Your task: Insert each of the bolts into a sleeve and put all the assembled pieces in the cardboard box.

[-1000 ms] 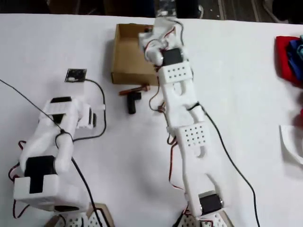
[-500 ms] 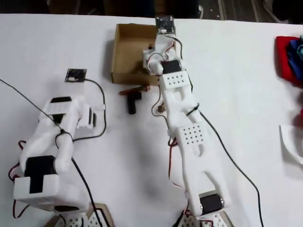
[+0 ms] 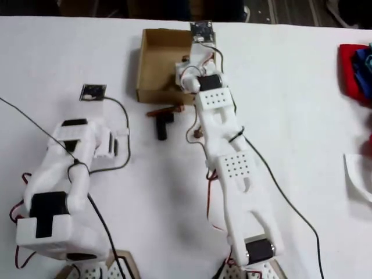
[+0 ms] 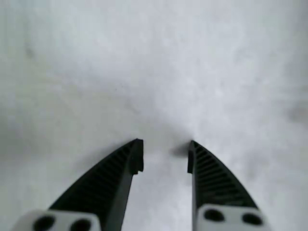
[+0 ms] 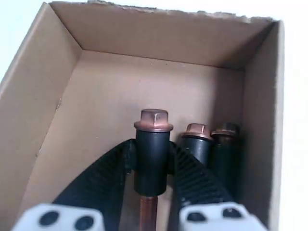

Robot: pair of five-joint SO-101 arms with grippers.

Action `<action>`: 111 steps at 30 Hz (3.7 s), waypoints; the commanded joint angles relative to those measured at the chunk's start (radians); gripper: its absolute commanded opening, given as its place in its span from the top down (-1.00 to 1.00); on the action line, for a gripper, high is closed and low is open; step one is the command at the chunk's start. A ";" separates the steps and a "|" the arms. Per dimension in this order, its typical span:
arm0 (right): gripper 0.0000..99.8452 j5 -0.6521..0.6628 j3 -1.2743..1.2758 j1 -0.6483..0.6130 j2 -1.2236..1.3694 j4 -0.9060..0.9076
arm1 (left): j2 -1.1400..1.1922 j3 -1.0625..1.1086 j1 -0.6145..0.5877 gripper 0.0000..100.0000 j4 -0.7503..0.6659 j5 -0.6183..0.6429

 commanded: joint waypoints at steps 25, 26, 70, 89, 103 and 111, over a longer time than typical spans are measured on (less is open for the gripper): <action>0.83 0.003 -0.005 0.005 -0.054 -0.027 | 0.002 -0.027 -0.011 0.66 0.000 -0.003; 0.85 0.003 -0.026 0.007 -0.059 -0.025 | 0.002 -0.027 -0.011 0.66 0.000 -0.003; 0.89 -0.123 0.720 -0.277 -0.579 0.533 | 0.000 -0.068 -0.110 0.66 0.028 0.120; 0.65 -0.130 0.534 -0.277 -0.343 0.539 | 0.000 -0.068 -0.110 0.66 0.028 0.120; 0.96 -0.121 0.397 -0.231 -0.486 0.728 | 0.000 -0.067 -0.110 0.66 0.028 0.118; 0.96 -0.046 0.509 -0.071 -0.868 0.789 | 0.000 -0.079 -0.100 0.66 0.063 0.123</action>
